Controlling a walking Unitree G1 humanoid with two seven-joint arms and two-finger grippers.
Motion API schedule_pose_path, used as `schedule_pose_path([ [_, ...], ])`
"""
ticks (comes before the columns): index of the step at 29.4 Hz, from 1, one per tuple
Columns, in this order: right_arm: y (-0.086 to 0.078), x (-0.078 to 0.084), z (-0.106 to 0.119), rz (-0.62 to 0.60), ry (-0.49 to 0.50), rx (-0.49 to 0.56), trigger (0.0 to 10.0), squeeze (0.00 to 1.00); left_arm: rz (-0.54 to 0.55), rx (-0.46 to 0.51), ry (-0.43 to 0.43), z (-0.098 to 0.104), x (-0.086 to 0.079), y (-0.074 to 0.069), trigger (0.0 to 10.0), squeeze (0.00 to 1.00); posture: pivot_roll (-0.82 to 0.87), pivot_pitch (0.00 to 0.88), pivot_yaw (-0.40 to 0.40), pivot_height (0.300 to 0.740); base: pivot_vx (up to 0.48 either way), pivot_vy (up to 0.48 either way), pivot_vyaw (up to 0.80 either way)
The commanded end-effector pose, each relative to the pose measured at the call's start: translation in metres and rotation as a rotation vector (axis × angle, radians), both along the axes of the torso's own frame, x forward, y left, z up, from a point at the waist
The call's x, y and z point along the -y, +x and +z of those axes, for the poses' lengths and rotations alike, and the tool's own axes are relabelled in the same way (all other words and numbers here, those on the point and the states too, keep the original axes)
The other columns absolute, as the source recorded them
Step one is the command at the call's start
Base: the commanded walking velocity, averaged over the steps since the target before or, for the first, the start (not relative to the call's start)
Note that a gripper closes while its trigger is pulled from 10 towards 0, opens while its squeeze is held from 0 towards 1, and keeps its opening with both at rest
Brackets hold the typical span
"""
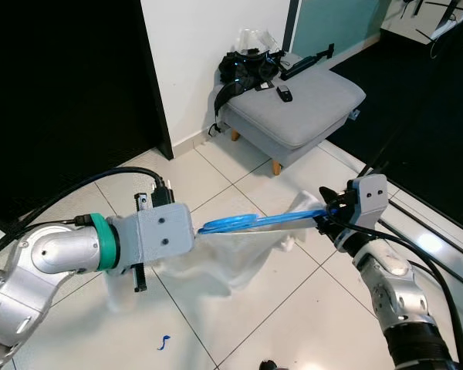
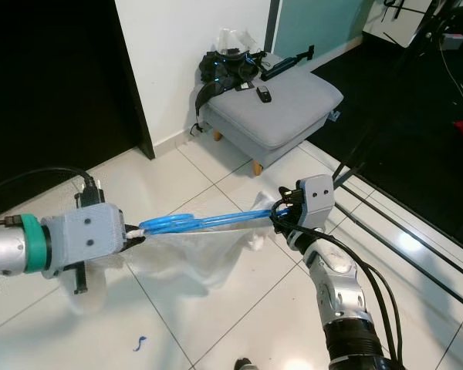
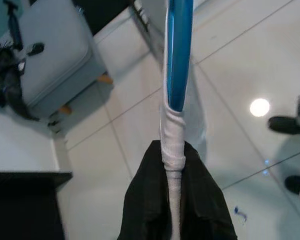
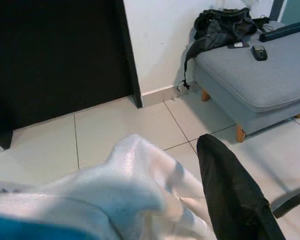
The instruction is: Hang hanger
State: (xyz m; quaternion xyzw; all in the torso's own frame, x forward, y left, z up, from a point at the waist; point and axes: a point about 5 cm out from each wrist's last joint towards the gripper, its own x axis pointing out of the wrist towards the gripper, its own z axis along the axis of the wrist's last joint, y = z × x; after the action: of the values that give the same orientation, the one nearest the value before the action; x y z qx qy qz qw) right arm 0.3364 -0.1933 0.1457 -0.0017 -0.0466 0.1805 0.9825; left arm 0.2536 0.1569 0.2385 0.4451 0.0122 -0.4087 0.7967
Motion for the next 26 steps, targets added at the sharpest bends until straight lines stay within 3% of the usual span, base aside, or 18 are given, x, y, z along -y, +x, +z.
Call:
schedule_pose_path([
  [1,-0.003,0.0,-0.004,0.013,-0.022,-0.008,10.0,0.0,0.008,0.001,0.025,0.0,-0.003,0.0,10.0,0.0,-0.04,0.138,0.091,0.74,0.0,0.0,0.0],
  [18,-0.007,0.023,-0.005,-0.072,-0.022,-0.021,10.0,0.0,-0.017,-0.044,0.007,0.004,-0.011,-0.01,10.0,0.0,-0.04,0.138,0.099,0.74,0.0,0.0,0.0],
  [26,-0.005,0.017,0.012,-0.042,-0.021,0.039,10.0,0.0,0.014,-0.013,0.058,-0.001,-0.013,-0.004,10.0,0.0,-0.04,0.136,0.097,0.74,0.0,0.0,0.0],
])
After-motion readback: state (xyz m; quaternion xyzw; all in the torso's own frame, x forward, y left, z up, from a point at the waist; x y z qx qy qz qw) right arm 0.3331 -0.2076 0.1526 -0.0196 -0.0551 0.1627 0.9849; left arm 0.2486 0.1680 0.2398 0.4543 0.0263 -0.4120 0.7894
